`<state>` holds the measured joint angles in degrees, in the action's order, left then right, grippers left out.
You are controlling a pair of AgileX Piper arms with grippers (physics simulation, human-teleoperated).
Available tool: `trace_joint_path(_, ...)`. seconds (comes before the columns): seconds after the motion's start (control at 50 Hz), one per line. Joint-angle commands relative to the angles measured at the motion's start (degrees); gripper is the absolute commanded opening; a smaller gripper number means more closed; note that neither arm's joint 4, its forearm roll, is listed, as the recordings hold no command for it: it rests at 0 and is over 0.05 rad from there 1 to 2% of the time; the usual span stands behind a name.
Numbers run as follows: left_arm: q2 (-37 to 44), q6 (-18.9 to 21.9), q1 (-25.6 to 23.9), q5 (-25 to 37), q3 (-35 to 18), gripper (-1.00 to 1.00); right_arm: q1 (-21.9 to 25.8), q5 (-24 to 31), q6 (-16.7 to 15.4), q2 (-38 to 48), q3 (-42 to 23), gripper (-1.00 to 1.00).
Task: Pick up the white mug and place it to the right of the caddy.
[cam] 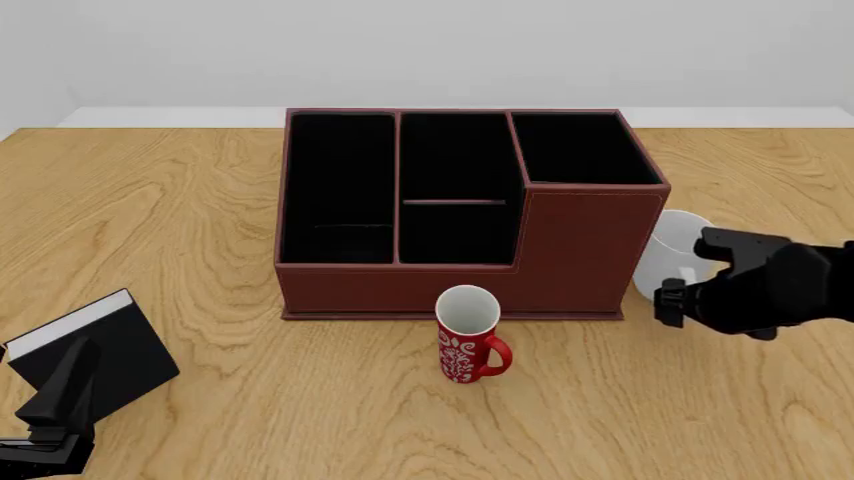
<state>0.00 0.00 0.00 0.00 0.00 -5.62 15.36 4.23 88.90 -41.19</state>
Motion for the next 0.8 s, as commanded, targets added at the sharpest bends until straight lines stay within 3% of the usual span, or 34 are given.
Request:
trace_joint_path(0.02,0.0,0.0,0.0,0.0,0.0,1.00,-0.2,0.6,-0.4,-2.3,0.8,1.00)
trace_joint_path(0.8,0.0,0.0,0.0,0.0,0.0,1.00,1.0,0.0,0.0,-10.5,5.9,1.00)
